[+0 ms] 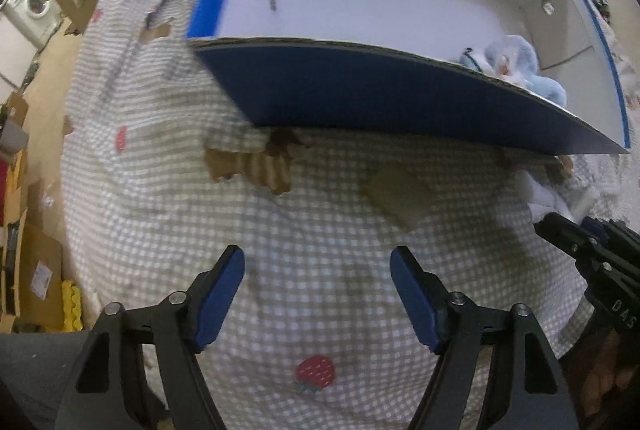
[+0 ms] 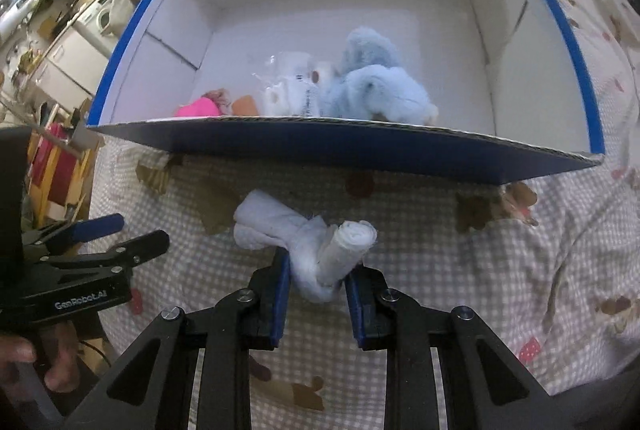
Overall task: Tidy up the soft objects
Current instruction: 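Grasp the rolled white sock with the right gripper while the left grasps the pale translucent item, then carry the white sock and pale item over the box with both grippers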
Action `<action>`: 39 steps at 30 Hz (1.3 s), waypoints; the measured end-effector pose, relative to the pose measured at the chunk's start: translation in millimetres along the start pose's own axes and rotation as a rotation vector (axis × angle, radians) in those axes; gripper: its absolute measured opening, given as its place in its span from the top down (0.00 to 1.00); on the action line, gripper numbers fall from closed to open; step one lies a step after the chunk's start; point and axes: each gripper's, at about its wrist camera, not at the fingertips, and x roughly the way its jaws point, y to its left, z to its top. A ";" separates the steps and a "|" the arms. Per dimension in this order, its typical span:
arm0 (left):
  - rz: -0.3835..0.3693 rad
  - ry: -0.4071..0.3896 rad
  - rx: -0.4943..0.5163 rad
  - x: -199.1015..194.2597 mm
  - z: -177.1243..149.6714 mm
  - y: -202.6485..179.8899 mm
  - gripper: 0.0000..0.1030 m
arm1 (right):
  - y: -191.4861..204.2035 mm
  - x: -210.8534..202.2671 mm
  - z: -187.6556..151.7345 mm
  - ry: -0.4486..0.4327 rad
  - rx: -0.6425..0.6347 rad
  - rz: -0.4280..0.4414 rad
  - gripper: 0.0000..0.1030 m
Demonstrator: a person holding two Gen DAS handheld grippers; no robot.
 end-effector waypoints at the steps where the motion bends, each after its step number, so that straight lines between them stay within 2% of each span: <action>1: -0.011 -0.001 0.007 1.6 1.7 -1.7 0.34 | -2.5 -1.6 0.1 -0.011 0.003 0.008 0.73; 3: -0.033 -0.003 0.019 5.1 6.4 -4.7 0.45 | -6.9 -7.8 1.1 -0.034 0.007 0.023 0.73; 6: -0.079 0.008 0.021 13.2 14.4 -9.4 0.48 | -15.1 -10.3 2.5 -0.025 0.021 0.049 0.73; 11: -0.117 0.016 0.018 33.6 31.7 -22.3 0.51 | -5.9 2.2 2.7 0.002 -0.001 0.050 0.73; 13: -0.117 0.016 0.013 43.1 36.4 -23.4 0.63 | -1.0 2.9 2.6 -0.003 -0.018 0.048 0.73; 14: -0.121 0.022 0.021 47.4 36.5 -25.2 0.76 | 0.0 2.3 2.5 -0.007 -0.023 0.044 0.73; 17: -0.145 0.026 0.049 44.5 38.5 -31.3 0.92 | 1.0 3.7 1.9 -0.007 -0.023 0.039 0.73; 20: -0.148 0.004 0.071 37.2 37.6 -32.8 0.93 | 0.1 2.4 1.2 -0.007 -0.019 0.040 0.73; 23: -0.146 0.010 0.040 35.1 35.0 -24.9 0.93 | -4.3 2.2 -0.6 0.015 0.011 0.086 0.73; 25: -0.136 0.000 0.027 29.4 33.1 -22.4 0.93 | -5.5 2.2 -4.6 0.026 0.010 0.077 0.73; 29: -0.069 -0.043 0.039 13.6 25.5 -13.6 0.93 | -3.0 2.2 -11.5 0.040 -0.020 0.057 0.73; 31: -0.061 -0.048 0.034 8.8 21.6 -11.2 0.93 | -2.1 2.1 -14.0 0.046 -0.028 0.051 0.73; 35: -0.017 -0.087 0.075 -12.3 5.5 -20.9 0.93 | 0.1 -5.3 -15.7 0.040 -0.025 0.070 0.73; 39: -0.069 -0.151 0.095 -59.0 5.3 -33.8 0.93 | 3.4 -33.7 -12.1 -0.001 -0.026 0.121 0.73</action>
